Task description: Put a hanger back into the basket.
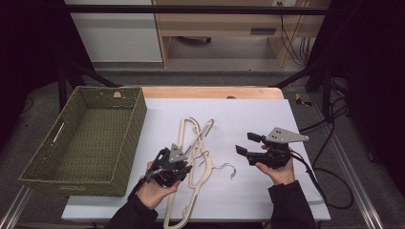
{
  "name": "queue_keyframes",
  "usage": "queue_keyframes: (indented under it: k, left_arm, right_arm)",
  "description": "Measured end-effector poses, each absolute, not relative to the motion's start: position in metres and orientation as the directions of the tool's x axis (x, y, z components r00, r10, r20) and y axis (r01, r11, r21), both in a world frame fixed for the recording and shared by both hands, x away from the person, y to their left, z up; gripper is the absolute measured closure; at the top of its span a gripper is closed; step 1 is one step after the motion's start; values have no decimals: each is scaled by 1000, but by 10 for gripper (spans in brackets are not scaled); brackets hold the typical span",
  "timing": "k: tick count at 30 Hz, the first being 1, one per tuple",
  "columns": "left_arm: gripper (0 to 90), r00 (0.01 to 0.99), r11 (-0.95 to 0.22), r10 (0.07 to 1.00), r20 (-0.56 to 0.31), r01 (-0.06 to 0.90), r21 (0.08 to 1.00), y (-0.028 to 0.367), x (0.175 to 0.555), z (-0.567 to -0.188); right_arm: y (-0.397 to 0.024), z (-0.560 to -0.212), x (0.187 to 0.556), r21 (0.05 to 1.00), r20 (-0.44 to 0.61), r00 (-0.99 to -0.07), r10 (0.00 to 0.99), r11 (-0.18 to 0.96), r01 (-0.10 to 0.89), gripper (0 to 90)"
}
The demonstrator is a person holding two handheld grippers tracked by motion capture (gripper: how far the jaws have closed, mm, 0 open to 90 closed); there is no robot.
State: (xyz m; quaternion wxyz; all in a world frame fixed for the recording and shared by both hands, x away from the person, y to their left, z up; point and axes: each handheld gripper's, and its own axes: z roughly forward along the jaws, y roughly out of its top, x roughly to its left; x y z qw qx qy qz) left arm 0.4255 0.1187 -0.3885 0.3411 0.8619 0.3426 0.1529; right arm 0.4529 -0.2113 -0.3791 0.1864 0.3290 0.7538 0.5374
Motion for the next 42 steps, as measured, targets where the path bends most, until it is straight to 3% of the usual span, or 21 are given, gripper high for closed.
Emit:
queue_keyframes:
  k: [7, 15, 29, 42]
  left_arm:
    - [847, 631, -442, 775, 19, 521, 730, 150, 437, -380]
    - [859, 601, -381, 799, -21, 532, 757, 169, 443, -376]
    - [859, 676, -315, 736, -34, 386, 867, 195, 419, -310]
    - [859, 707, -332, 707, 11, 319, 888, 221, 428, -260]
  right_arm:
    - [-230, -389, 451, 931, 113, -670, 733, 157, 329, 240]
    - [-235, -391, 449, 934, 115, -646, 755, 140, 329, 174]
    - [-241, -388, 445, 941, 106, -628, 771, 127, 314, 119]
    - [-247, -385, 443, 946, 94, -614, 784, 121, 300, 87]
